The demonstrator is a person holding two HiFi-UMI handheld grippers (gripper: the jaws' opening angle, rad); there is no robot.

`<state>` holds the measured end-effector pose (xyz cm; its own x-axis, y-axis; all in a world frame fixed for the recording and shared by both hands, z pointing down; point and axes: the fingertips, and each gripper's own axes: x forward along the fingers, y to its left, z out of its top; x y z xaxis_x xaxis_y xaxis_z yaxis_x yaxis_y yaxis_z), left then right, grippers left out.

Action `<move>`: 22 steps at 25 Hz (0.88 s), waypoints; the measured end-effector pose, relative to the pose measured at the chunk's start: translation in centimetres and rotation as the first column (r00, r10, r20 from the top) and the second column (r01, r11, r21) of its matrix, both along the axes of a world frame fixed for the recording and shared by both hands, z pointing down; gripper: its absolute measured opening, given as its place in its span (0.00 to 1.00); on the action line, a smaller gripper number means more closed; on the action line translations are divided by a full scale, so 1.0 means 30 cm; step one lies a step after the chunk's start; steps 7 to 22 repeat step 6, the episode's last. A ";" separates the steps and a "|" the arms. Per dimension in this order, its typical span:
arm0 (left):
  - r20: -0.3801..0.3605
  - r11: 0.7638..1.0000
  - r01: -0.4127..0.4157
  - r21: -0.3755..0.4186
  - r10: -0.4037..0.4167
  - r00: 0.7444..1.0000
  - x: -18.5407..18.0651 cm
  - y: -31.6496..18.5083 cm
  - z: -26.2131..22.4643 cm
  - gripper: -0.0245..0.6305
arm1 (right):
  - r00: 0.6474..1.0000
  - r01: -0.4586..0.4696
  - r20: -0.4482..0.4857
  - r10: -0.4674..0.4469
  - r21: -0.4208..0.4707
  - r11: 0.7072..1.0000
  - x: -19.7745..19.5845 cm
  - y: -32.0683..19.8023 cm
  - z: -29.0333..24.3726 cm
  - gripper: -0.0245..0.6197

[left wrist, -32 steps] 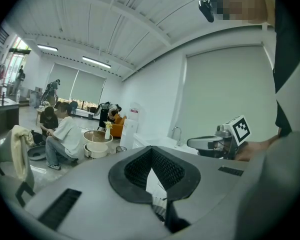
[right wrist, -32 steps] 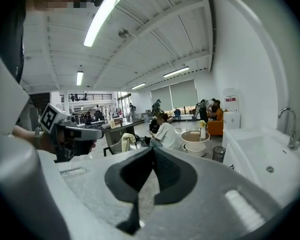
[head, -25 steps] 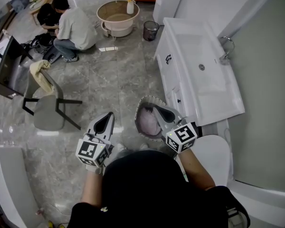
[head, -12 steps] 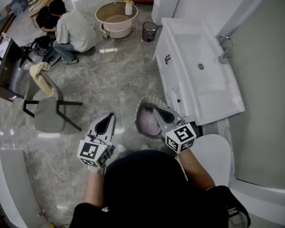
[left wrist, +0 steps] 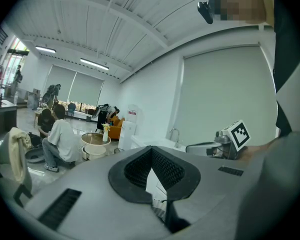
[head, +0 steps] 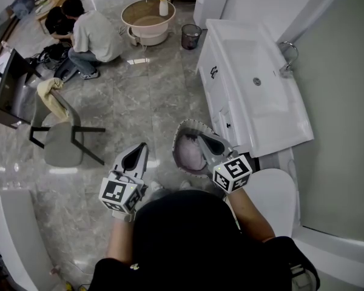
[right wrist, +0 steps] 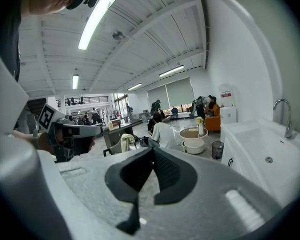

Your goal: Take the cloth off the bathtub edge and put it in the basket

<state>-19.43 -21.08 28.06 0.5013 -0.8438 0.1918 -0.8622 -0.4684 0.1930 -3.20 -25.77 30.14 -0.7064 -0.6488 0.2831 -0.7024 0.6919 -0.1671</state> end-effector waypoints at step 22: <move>0.003 1.000 -0.001 -0.004 0.001 1.000 0.017 -0.008 0.004 0.06 | 1.000 -0.005 -0.002 0.005 -0.001 1.000 0.019 -0.012 0.006 0.03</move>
